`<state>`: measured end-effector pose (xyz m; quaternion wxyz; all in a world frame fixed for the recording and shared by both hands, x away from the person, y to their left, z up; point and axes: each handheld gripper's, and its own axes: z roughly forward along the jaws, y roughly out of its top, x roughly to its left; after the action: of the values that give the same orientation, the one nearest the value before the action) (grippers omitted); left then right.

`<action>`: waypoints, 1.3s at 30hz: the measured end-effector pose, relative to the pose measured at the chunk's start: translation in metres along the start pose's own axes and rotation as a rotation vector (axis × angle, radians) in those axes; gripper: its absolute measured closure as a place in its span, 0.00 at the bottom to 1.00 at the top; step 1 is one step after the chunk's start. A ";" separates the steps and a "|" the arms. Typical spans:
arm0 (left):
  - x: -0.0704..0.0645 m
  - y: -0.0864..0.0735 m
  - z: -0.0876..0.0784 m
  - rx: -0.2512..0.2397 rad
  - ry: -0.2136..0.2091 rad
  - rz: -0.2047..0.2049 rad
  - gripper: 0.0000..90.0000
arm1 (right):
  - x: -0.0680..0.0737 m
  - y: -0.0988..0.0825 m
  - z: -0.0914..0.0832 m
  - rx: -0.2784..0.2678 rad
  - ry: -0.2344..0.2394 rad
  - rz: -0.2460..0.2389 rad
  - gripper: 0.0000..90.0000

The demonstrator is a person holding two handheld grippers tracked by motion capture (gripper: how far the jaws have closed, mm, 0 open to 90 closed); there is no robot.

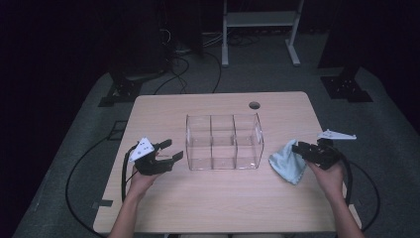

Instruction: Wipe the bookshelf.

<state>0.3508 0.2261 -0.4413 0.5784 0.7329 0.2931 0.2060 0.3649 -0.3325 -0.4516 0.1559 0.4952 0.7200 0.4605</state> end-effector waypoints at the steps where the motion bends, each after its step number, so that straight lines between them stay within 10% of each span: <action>1: 0.000 0.000 0.000 0.001 0.000 0.001 0.32 | -0.001 -0.001 -0.001 -0.002 0.001 -0.002 0.66; 39: 0.001 -0.025 -0.022 0.127 0.004 -0.044 0.16 | -0.005 -0.061 -0.037 0.026 0.034 0.005 0.53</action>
<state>0.3323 0.2468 -0.4603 0.5345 0.7612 0.3226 0.1757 0.3071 -0.3604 -0.4833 0.1361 0.4910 0.7272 0.4600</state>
